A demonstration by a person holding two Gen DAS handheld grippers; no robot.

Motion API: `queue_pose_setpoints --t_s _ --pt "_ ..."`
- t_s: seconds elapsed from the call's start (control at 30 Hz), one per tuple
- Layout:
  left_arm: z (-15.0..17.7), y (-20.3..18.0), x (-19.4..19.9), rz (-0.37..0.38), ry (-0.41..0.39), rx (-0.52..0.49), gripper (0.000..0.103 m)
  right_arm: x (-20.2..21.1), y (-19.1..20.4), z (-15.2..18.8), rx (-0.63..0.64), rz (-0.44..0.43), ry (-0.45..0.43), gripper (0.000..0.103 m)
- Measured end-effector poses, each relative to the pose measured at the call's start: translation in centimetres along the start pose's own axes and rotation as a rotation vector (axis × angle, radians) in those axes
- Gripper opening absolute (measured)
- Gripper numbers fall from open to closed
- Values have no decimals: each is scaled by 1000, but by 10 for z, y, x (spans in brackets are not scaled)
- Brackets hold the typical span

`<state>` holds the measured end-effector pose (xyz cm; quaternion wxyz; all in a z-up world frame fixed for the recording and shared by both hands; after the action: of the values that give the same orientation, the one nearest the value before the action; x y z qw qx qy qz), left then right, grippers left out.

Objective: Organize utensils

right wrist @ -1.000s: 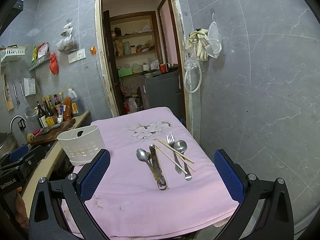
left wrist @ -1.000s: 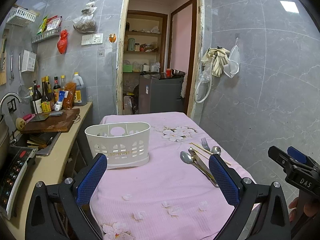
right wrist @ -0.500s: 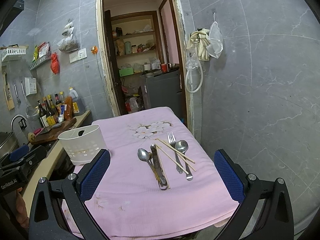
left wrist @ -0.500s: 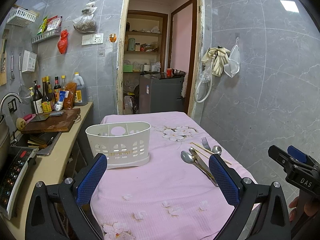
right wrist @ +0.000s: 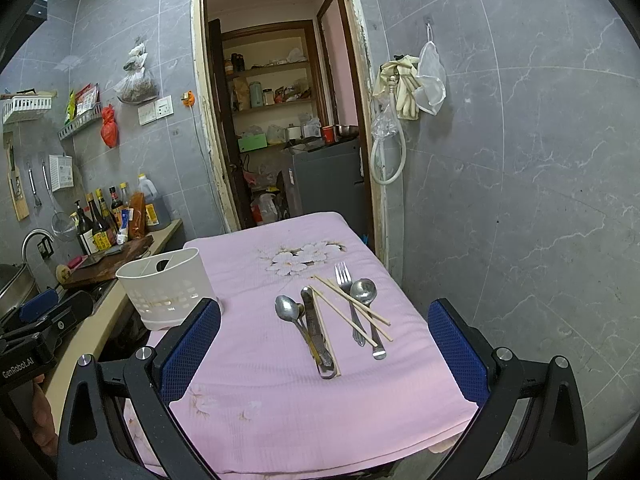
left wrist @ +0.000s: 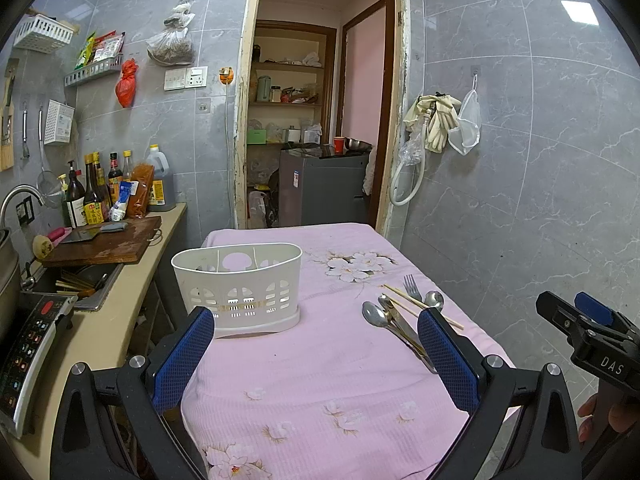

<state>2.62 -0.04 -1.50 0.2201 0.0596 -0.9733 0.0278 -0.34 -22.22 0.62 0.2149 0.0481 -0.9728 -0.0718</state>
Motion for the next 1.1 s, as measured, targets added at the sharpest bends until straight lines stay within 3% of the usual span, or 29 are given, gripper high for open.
queue_pose_setpoints --t_s 1.1 --pt "4 0 -2 1 1 -4 102 -1 -2 0 -4 0 5 102"
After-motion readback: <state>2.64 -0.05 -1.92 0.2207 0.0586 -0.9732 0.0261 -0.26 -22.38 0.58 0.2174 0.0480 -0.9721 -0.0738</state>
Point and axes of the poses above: each gripper's, at about its wrist camera, not at the fingertips, and x roughly against the way its jaws point, y to its left, z to its underside, the point moved 3 cm from there along -x, roughly the way its jaws point, and after that the axes turned 6 degrees about -z, right-handed, at the moved point
